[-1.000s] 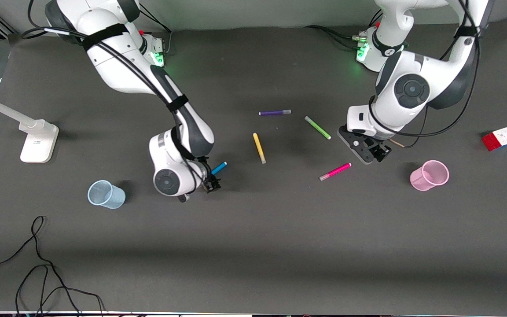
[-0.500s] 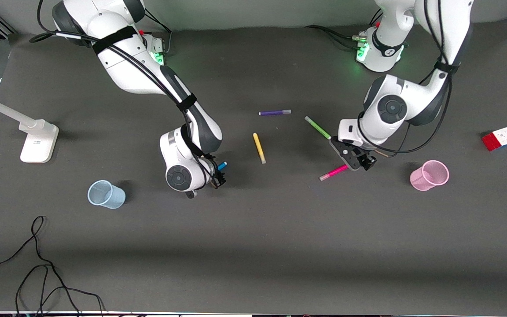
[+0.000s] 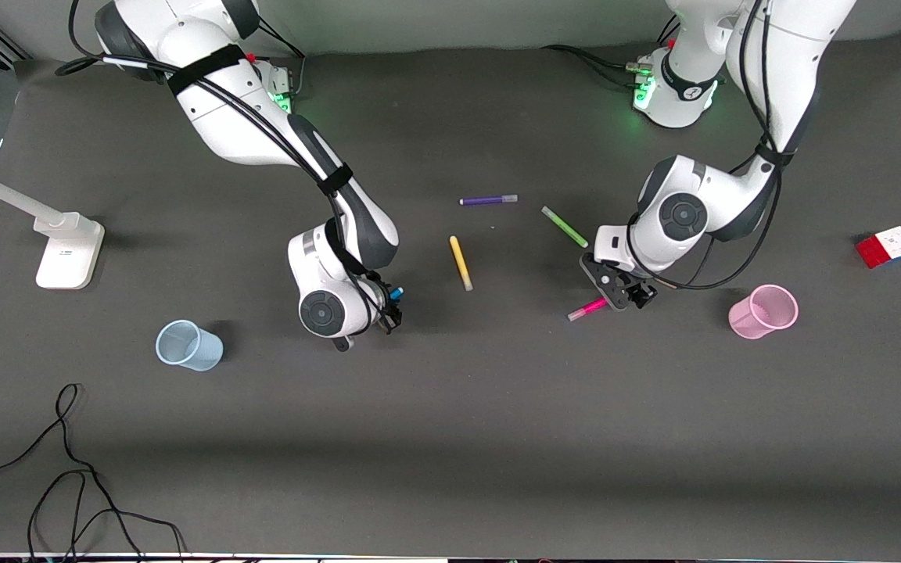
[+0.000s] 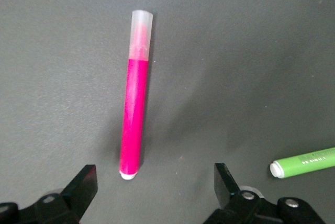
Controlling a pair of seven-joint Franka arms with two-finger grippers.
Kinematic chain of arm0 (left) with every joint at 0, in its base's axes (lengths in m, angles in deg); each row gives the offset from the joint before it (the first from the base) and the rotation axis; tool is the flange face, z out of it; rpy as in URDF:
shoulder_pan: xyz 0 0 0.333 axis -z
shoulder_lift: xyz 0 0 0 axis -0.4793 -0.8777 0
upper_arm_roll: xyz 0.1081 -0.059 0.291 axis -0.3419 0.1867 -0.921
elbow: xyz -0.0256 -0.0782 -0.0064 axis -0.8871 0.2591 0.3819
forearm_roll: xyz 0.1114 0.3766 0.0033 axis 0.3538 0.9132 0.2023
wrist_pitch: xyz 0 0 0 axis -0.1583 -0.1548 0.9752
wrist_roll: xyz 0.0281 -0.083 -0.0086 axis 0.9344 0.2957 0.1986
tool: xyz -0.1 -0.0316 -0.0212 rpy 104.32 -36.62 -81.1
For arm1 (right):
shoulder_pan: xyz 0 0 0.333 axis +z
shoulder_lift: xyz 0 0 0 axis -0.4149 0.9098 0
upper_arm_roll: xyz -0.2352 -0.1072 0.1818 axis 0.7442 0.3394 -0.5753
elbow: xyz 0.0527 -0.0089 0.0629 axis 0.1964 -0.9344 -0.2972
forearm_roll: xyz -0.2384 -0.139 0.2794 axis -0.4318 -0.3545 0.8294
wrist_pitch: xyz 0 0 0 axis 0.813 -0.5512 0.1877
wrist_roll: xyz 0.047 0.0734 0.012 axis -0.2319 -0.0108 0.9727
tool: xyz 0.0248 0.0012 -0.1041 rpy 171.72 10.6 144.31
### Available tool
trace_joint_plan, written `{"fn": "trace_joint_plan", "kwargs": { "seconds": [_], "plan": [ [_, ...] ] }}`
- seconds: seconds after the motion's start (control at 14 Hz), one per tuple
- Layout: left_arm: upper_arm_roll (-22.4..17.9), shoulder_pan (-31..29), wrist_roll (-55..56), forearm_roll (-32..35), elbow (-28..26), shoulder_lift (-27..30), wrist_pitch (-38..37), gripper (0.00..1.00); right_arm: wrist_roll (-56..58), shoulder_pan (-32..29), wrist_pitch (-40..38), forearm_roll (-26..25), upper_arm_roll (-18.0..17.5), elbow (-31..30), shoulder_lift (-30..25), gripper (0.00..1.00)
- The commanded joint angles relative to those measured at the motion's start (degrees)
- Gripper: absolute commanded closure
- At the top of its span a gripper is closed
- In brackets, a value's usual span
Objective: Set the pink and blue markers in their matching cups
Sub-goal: 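Grasp the blue marker with the right gripper while the left gripper grasps the pink marker, then lift the blue marker over the blue cup while the left gripper lifts the pink marker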
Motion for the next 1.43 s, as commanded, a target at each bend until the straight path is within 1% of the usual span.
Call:
{"fn": "trace_joint_plan", "kwargs": {
  "seconds": [0.0, 0.21, 0.36, 0.43, 0.5, 0.57, 0.64, 0.71, 0.86, 0.93, 1.07, 1.14, 1.21, 1.29, 1.36],
  "plan": [
    [-0.19, -0.05, -0.34, 0.94, 2.36, -2.53, 0.19, 0.02, -1.17, 0.99, 0.35, 1.17, 0.65, -0.41, -0.06, 0.99],
    [-0.28, -0.05, -0.25, 0.94, 3.24, -3.67, 0.1, 0.06, -2.48, 0.55, -0.44, 0.82, 1.35, 0.12, -1.9, 1.0],
    [-0.71, 0.13, 0.01, 0.94, 3.77, -4.38, 0.19, 0.09, -4.25, 0.29, -1.05, 0.55, 4.5, 1.78, -4.09, 1.0],
    [-1.33, 0.48, 0.01, 0.94, 4.03, -4.73, 0.19, 0.14, -4.16, -0.32, -3.58, 0.99, 6.17, 2.75, -6.02, 1.0],
    [-1.42, 0.48, 0.01, 0.94, 4.03, -4.82, 0.19, 0.23, -3.99, -1.2, -6.92, 1.08, 8.01, 4.58, -7.26, 1.0],
    [-1.42, 0.48, 0.18, 0.94, 4.03, -4.82, 0.1, 0.34, -3.64, -2.77, -10.34, 1.17, 8.99, 6.69, -8.23, 1.0],
    [-1.42, 0.39, 0.18, 0.94, 4.03, -4.82, 0.1, 0.41, -3.55, -5.22, -13.16, 1.6, 9.09, 9.41, -8.76, 1.0],
    [-1.51, 0.31, 0.36, 0.94, 4.03, -4.82, 0.1, 0.49, -3.37, -8.64, -16.32, 3.26, 9.0, 12.48, -9.2, 1.0],
    [-1.42, 0.13, 2.02, 0.94, 4.03, -4.73, -0.25, 0.69, -3.28, -15.33, -25.62, 9.31, 9.0, 20.73, -9.29, 1.0],
    [-1.42, 0.13, 2.47, 0.94, 4.03, -4.64, -0.42, 0.76, -3.11, -18.31, -30.8, 11.43, 9.09, 23.73, -9.72, 1.0],
    [-1.42, -0.05, 3.69, 0.85, 4.38, -4.29, -0.86, 0.91, 2.13, -24.64, -37.59, 16.6, 8.74, 25.08, -12.52, 1.0],
    [-1.42, -0.05, 4.31, 0.85, 4.82, -4.03, -1.13, 0.96, 5.21, -27.28, -39.97, 18.9, 8.91, 24.91, -14.02, 1.0],
    [-1.33, -0.13, 5.1, 0.85, 5.43, -3.77, -1.65, 0.98, 8.38, -29.22, -42.87, 19.88, 8.91, 24.64, -14.91, 1.0],
    [-1.33, -0.13, 5.89, 0.85, 6.66, -3.33, -3.66, 1.0, 12.41, -30.37, -46.2, 19.97, 8.91, 24.64, -14.91, 1.0],
    [-1.33, -0.22, 6.42, 0.67, 8.84, -2.72, -7.33, 1.0, 18.28, -31.08, -49.54, 19.97, 9.0, 24.38, -15.0, 1.0]
  ]
}}
